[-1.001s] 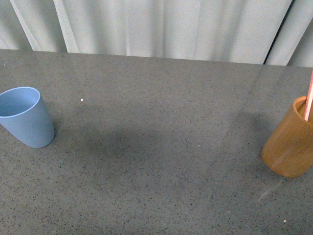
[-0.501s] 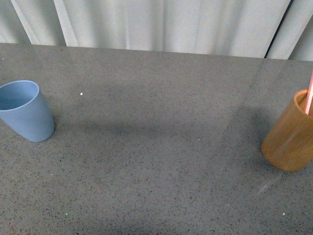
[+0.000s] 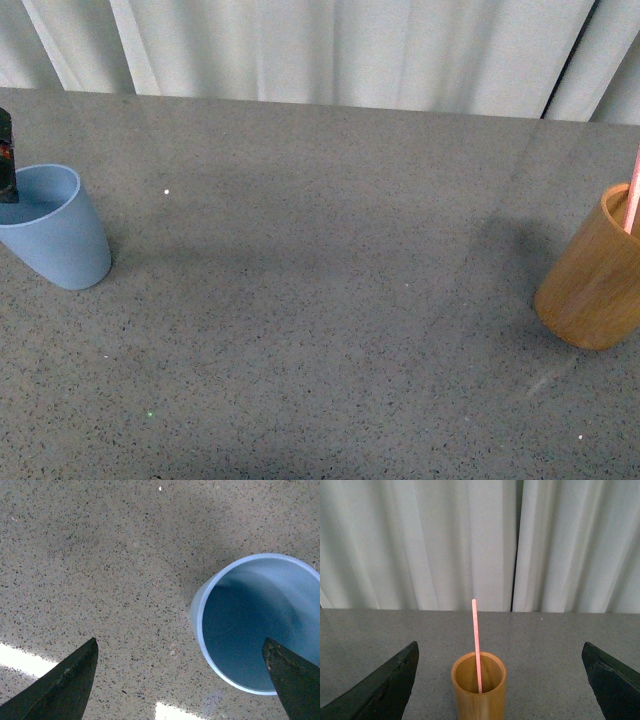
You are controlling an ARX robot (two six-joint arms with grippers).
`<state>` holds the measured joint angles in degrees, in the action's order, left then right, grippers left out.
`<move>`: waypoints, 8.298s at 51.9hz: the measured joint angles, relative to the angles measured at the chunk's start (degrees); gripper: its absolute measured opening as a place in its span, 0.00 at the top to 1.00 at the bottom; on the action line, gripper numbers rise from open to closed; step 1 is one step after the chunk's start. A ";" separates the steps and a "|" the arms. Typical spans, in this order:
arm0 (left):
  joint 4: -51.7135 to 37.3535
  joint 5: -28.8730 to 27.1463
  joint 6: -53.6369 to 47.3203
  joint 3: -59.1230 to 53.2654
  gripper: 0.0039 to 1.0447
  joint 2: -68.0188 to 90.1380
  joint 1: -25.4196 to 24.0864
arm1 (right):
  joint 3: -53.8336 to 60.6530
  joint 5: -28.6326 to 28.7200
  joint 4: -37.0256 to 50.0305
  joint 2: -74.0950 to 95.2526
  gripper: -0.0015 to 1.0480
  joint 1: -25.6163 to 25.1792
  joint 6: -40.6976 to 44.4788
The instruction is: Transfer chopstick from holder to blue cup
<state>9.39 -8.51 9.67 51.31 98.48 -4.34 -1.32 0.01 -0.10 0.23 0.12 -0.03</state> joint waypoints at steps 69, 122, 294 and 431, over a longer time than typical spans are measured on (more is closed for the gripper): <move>8.00 2.71 11.04 7.21 0.97 -2.51 21.88 | 0.00 -0.02 0.00 0.00 0.10 0.00 0.00; 5.38 -3.48 15.82 12.68 0.47 14.29 38.58 | 0.00 -0.02 0.00 0.00 0.10 0.00 0.00; -21.38 8.35 -9.27 -50.25 0.97 -86.68 4.48 | 0.00 0.00 0.00 0.00 0.10 0.00 0.00; -9.42 8.50 -9.40 -50.25 0.06 -98.29 4.48 | -31.89 7.21 51.39 103.75 0.96 1.84 0.81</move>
<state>-0.03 -0.01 0.27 1.06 0.19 0.14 -33.21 7.22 51.29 103.98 1.96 0.78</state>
